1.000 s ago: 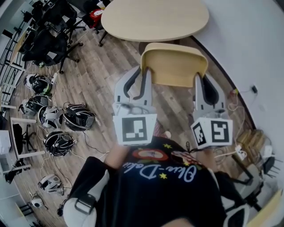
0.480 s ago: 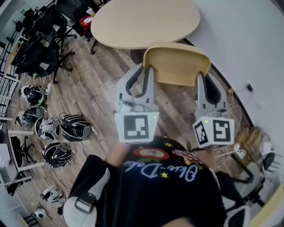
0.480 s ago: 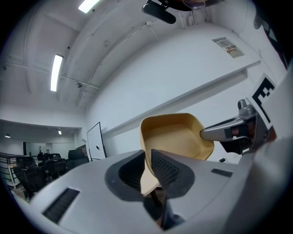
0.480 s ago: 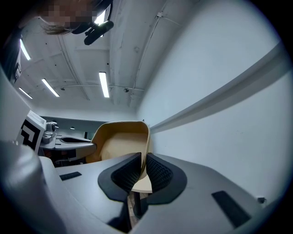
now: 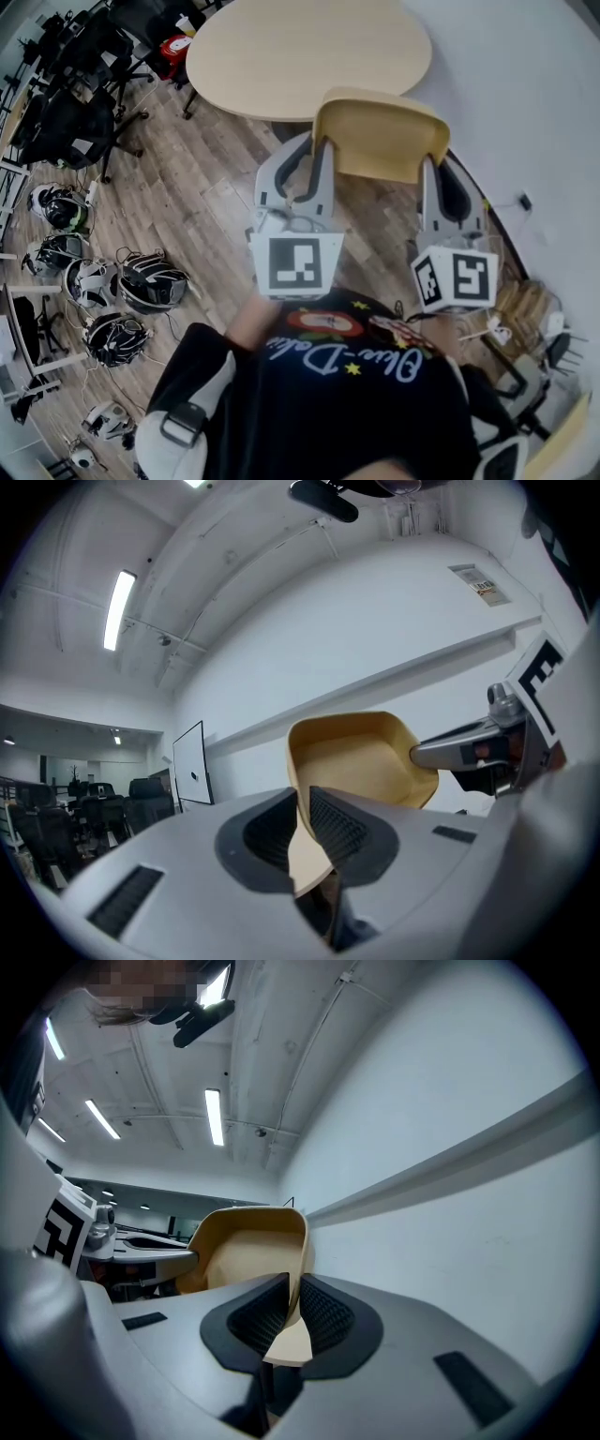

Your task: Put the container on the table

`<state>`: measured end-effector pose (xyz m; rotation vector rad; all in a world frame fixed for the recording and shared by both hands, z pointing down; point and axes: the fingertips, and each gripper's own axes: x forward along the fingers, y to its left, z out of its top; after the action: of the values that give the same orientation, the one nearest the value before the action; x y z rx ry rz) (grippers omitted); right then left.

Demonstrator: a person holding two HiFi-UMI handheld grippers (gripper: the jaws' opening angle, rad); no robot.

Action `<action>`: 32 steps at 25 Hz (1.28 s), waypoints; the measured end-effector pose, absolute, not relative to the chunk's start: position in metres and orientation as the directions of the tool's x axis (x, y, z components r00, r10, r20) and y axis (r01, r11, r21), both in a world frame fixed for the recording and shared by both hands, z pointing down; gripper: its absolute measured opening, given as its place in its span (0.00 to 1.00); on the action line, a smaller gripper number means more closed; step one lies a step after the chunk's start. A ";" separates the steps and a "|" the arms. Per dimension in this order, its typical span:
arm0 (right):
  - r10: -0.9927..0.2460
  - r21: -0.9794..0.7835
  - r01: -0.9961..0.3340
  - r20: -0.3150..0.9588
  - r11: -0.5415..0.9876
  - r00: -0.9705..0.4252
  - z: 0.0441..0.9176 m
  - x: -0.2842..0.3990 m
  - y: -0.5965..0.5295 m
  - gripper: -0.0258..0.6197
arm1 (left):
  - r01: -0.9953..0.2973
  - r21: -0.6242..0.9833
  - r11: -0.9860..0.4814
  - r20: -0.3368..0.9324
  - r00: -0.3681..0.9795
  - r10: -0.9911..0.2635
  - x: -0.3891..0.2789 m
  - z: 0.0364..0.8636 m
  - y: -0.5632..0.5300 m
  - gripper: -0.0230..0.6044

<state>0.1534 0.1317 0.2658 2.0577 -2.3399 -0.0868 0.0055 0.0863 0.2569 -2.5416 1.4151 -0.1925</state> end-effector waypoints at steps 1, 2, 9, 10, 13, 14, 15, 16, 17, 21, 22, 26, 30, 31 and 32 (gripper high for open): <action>-0.992 0.062 -0.991 -0.015 0.123 -0.124 0.266 0.153 0.124 0.10 | -0.819 -0.255 -0.514 0.005 0.530 -0.848 0.005 0.258 0.078 0.10; -0.993 0.066 -0.991 -0.012 0.118 -0.119 0.266 0.152 0.116 0.10 | -0.818 -0.249 -0.519 0.003 0.535 -0.845 0.004 0.258 0.071 0.10; -0.995 0.102 -0.989 0.005 0.104 -0.104 0.265 0.134 0.070 0.10 | -0.814 -0.199 -0.546 -0.012 0.559 -0.829 -0.012 0.261 0.021 0.10; -0.995 0.106 -0.989 0.006 0.101 -0.101 0.265 0.132 0.064 0.10 | -0.812 -0.197 -0.550 -0.012 0.563 -0.826 -0.015 0.260 0.015 0.10; -0.996 0.122 -0.988 0.009 0.093 -0.093 0.259 0.122 0.047 0.10 | -0.806 -0.185 -0.562 -0.017 0.574 -0.818 -0.024 0.257 -0.003 0.10; -0.996 0.127 -0.988 0.010 0.092 -0.092 0.259 0.119 0.042 0.10 | -0.805 -0.180 -0.565 -0.020 0.577 -0.817 -0.027 0.257 -0.008 0.10; -0.996 0.130 -0.987 0.011 0.092 -0.091 0.260 0.116 0.036 0.10 | -0.806 -0.175 -0.566 -0.020 0.578 -0.816 -0.030 0.258 -0.013 0.10; -0.996 0.132 -0.987 0.013 0.093 -0.093 0.261 0.113 0.031 0.10 | -0.807 -0.171 -0.566 -0.018 0.577 -0.817 -0.033 0.260 -0.019 0.10; -0.995 0.133 -0.987 0.014 0.096 -0.095 0.262 0.110 0.025 0.10 | -0.808 -0.167 -0.565 -0.015 0.575 -0.818 -0.037 0.262 -0.024 0.10; -0.995 0.132 -0.986 0.028 0.103 -0.101 0.269 0.097 0.008 0.10 | -0.809 -0.149 -0.569 -0.002 0.575 -0.818 -0.049 0.270 -0.043 0.10; -0.995 0.130 -0.986 0.034 0.103 -0.099 0.271 0.096 0.005 0.10 | -0.807 -0.141 -0.574 0.000 0.579 -0.815 -0.051 0.272 -0.046 0.10; -0.995 0.116 -0.989 0.054 0.095 -0.090 0.279 0.098 -0.004 0.10 | -0.795 -0.084 -0.600 0.006 0.602 -0.798 -0.049 0.279 -0.055 0.10; -0.993 0.093 -0.990 0.063 0.102 -0.096 0.283 0.104 -0.017 0.10 | -0.785 -0.009 -0.619 0.021 0.619 -0.785 -0.045 0.283 -0.064 0.09; -0.993 0.087 -0.990 0.064 0.109 -0.104 0.284 0.106 -0.021 0.10 | -0.785 -0.002 -0.619 0.025 0.619 -0.785 -0.044 0.283 -0.068 0.08; -0.991 0.081 -0.990 0.064 0.119 -0.114 0.284 0.106 -0.027 0.10 | -0.788 -0.004 -0.615 0.028 0.615 -0.788 -0.044 0.282 -0.072 0.08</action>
<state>0.1065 -0.0267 0.2836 2.0202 -2.2712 -0.0279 -0.0438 -0.0723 0.2822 -2.8311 1.3815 -0.0424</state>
